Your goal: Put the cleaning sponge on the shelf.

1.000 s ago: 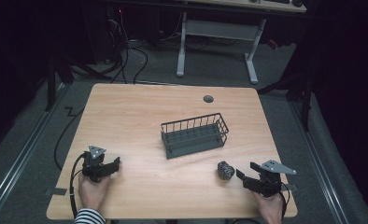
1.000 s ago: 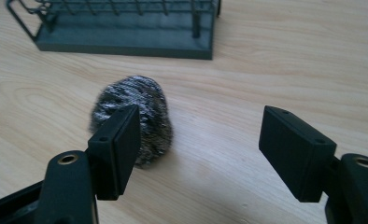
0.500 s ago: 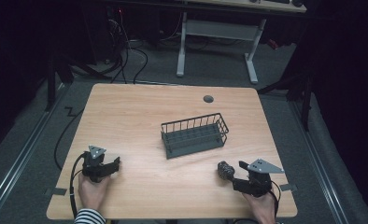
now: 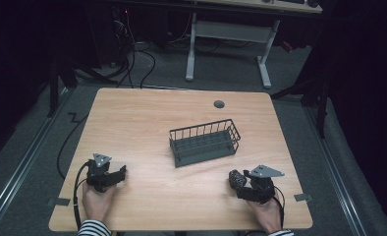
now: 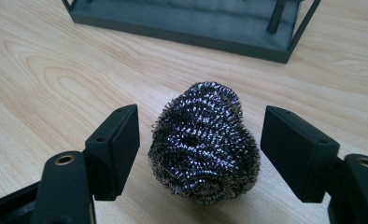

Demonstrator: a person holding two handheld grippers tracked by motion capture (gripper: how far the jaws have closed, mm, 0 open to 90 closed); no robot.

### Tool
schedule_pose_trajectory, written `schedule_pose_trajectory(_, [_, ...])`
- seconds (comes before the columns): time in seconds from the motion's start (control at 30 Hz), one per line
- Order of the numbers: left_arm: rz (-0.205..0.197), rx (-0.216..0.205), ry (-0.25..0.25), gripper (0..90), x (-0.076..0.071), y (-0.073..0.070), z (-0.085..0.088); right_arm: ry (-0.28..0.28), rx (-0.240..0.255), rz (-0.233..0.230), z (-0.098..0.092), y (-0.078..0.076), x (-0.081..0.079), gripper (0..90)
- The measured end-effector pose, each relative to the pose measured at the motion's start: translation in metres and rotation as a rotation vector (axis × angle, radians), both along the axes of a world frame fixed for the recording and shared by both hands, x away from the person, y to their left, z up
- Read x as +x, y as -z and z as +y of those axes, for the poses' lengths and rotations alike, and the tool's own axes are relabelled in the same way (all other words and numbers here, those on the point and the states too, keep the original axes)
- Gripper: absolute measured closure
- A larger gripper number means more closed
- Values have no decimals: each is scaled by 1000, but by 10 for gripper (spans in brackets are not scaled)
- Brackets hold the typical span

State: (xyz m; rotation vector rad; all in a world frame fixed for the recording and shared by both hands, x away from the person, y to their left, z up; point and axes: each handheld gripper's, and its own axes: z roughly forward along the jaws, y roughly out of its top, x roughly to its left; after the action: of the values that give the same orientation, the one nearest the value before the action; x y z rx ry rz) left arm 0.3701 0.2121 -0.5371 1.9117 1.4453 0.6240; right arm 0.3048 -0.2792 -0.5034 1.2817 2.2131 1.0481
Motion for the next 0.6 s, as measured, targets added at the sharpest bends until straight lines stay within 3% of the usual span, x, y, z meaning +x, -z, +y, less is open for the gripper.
schedule_pose_trajectory(0.23, [0,0,0,263,0,0,0,-12,-30,18,4,10,5,367])
schedule_pose_trajectory(0.6, [0,-2,-3,254,0,0,0,-30,-20,-2,4,5,3,426])
